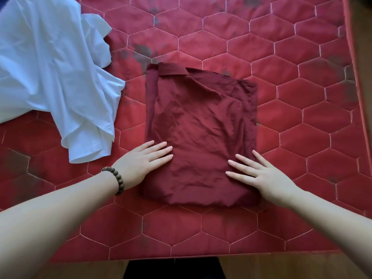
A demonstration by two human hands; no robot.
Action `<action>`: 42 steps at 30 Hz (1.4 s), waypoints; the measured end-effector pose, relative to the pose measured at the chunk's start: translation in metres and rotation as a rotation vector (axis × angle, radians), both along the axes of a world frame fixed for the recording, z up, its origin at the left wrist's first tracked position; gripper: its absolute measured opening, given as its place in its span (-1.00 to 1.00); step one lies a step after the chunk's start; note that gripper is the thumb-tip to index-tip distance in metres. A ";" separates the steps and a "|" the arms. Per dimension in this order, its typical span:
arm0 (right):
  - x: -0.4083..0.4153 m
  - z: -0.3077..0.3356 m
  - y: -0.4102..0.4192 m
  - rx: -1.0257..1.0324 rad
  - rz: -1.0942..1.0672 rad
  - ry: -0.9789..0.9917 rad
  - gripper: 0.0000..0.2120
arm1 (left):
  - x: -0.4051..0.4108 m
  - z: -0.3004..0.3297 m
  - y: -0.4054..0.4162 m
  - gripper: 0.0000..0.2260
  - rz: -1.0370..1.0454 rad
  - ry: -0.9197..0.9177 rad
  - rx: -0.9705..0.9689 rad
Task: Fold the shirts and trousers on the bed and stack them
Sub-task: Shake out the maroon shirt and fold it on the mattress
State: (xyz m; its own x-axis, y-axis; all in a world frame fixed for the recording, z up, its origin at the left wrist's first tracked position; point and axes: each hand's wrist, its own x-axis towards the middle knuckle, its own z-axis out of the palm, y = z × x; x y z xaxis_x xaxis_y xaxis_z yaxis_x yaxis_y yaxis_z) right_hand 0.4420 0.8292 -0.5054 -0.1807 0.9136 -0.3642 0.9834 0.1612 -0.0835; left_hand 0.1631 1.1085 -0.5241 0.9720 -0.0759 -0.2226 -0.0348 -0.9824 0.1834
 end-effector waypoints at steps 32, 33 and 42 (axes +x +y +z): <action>0.008 -0.009 0.097 0.534 -1.442 0.672 -0.73 | 0.080 0.012 0.006 -0.73 1.404 -0.447 -0.724; 0.009 -0.014 0.099 0.470 -1.478 0.647 -0.74 | 0.083 0.008 0.009 -0.71 1.417 -0.403 -0.685; 0.002 -0.012 0.107 0.325 -1.612 0.283 -0.56 | 0.093 0.007 0.007 -0.81 1.552 -0.257 -0.139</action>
State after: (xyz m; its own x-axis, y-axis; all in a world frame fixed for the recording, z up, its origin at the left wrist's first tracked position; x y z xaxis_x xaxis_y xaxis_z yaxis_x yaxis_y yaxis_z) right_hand 0.4442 0.9363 -0.5172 0.9355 0.2428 -0.2567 0.1089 -0.8893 -0.4442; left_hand 0.2562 1.1153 -0.5167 0.1281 0.9842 -0.1226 0.9055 -0.0656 0.4193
